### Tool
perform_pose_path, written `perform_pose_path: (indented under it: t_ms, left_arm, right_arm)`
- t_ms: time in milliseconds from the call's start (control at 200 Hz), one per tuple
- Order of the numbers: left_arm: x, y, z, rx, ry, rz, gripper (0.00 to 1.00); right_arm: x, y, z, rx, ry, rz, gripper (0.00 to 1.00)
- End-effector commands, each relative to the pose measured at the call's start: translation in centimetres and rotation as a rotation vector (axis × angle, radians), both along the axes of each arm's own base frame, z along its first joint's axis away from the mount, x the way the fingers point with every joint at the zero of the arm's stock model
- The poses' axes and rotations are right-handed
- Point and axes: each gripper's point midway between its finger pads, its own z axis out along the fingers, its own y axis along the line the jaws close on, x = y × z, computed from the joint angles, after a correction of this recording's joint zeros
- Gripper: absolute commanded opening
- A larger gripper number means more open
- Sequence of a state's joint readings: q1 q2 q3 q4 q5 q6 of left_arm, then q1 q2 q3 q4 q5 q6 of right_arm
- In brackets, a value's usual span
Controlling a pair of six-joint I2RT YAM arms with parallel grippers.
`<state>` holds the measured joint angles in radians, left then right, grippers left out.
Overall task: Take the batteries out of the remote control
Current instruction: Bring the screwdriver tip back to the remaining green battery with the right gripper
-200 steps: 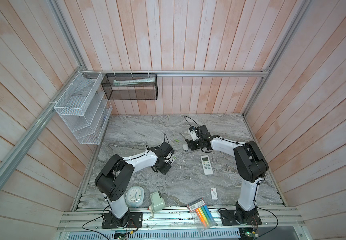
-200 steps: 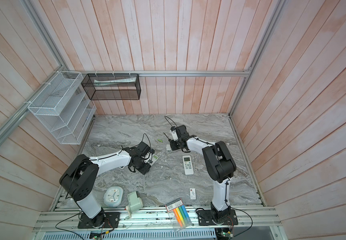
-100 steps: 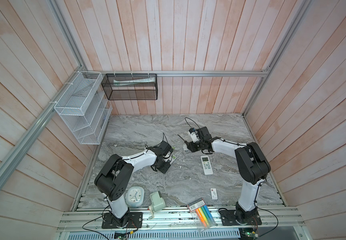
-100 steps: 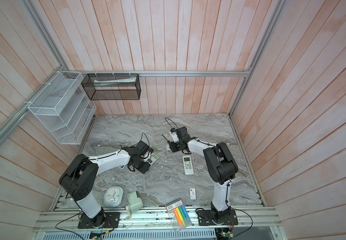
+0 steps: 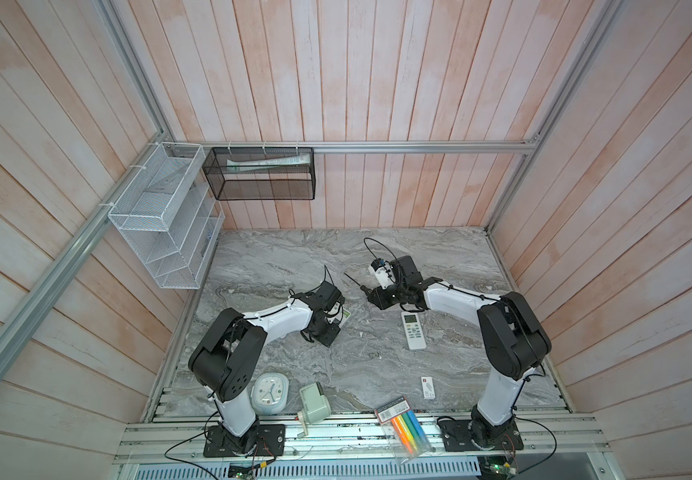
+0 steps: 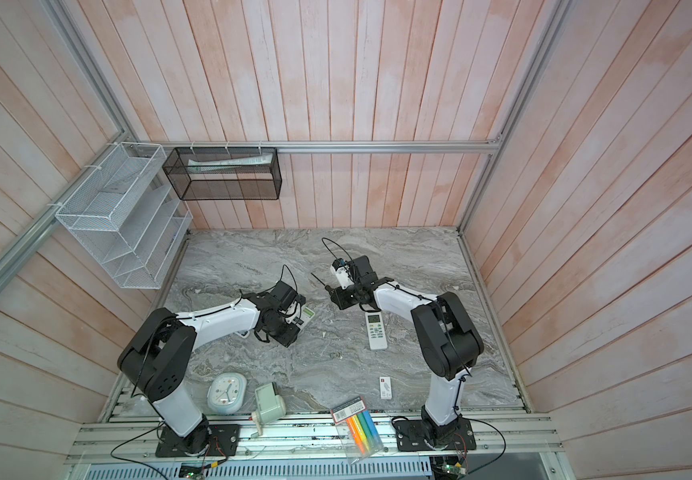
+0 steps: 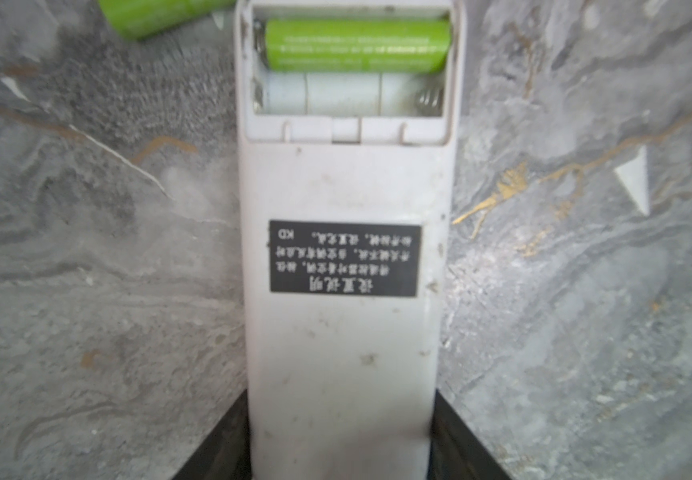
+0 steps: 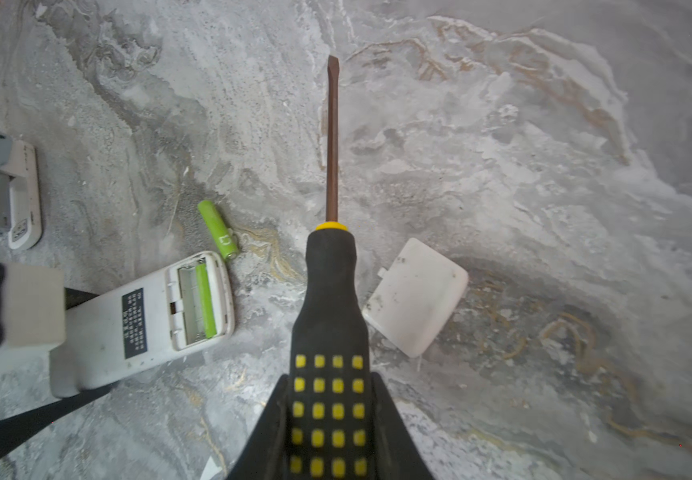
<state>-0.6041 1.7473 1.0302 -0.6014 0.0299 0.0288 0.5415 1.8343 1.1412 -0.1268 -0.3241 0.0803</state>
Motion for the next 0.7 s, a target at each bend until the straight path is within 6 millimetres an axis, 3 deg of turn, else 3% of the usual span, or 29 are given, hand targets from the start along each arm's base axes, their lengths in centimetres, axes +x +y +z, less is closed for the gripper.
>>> perform_pose_path:
  t_ms: [0,175,695]
  left_arm:
    - [-0.6,0.2,-0.6,-0.015,0.027,0.018,0.62]
    - [-1.1,-0.1,-0.8,-0.018,0.038,0.007,0.62]
    - [-3.0,-1.4,-1.3,-0.022,0.082,-0.069,0.62]
  right_arm:
    - [-1.4,1.7,0.7,0.043,-0.004,0.068,0.0]
    - [-2.5,2.8,-0.1,0.039,0.015,0.095,0.0]
    - [-3.5,2.5,-1.5,0.017,0.038,0.085,0.0]
